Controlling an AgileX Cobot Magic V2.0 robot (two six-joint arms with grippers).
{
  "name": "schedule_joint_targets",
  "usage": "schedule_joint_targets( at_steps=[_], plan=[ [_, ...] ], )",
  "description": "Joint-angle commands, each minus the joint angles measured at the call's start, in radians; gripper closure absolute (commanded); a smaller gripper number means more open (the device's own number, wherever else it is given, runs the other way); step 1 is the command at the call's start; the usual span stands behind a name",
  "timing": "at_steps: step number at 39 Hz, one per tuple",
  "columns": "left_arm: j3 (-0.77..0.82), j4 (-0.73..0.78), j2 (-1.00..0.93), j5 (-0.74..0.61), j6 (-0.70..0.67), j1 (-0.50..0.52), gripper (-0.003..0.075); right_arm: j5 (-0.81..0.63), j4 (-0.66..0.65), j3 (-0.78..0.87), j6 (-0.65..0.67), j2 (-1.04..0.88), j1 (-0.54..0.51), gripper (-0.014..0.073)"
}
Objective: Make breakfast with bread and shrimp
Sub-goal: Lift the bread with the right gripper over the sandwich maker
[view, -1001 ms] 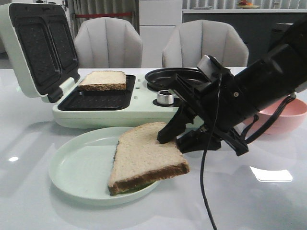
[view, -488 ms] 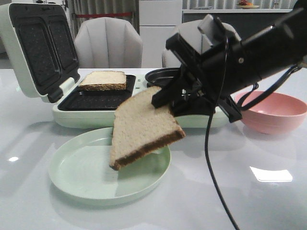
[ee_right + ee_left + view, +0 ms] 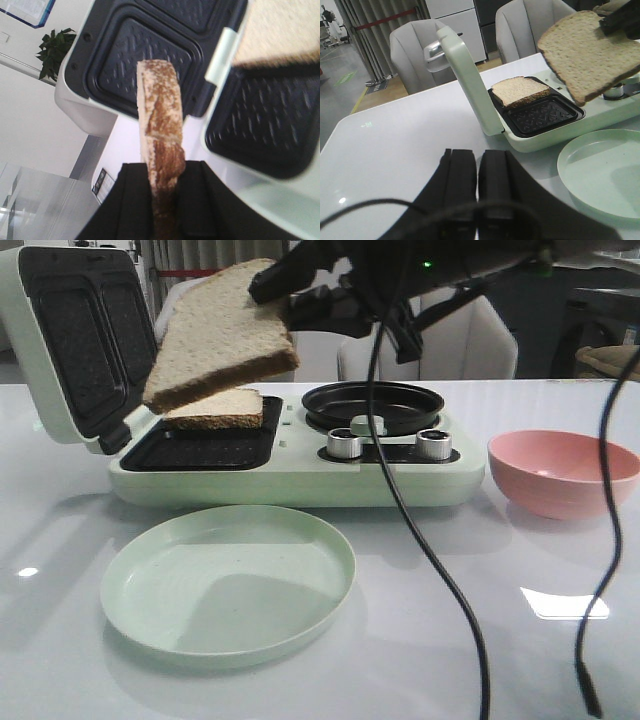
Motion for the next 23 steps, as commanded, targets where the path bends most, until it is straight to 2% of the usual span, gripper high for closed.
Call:
schedule_joint_targets(
  at_steps=[1,10,23],
  plan=[
    [-0.025,-0.007,0.013,-0.079,-0.002,-0.007,0.0606,0.026,0.126,-0.131,-0.016,0.023,0.028,0.0457],
    [-0.025,-0.007,0.013,-0.079,-0.002,-0.007,0.0606,-0.047,0.126,-0.309,0.097,0.184,0.037,0.0457],
    [-0.025,-0.007,0.013,-0.079,-0.002,-0.007,0.0607,-0.067,0.126,-0.407,0.157,0.342,0.037,0.0449]
  ],
)
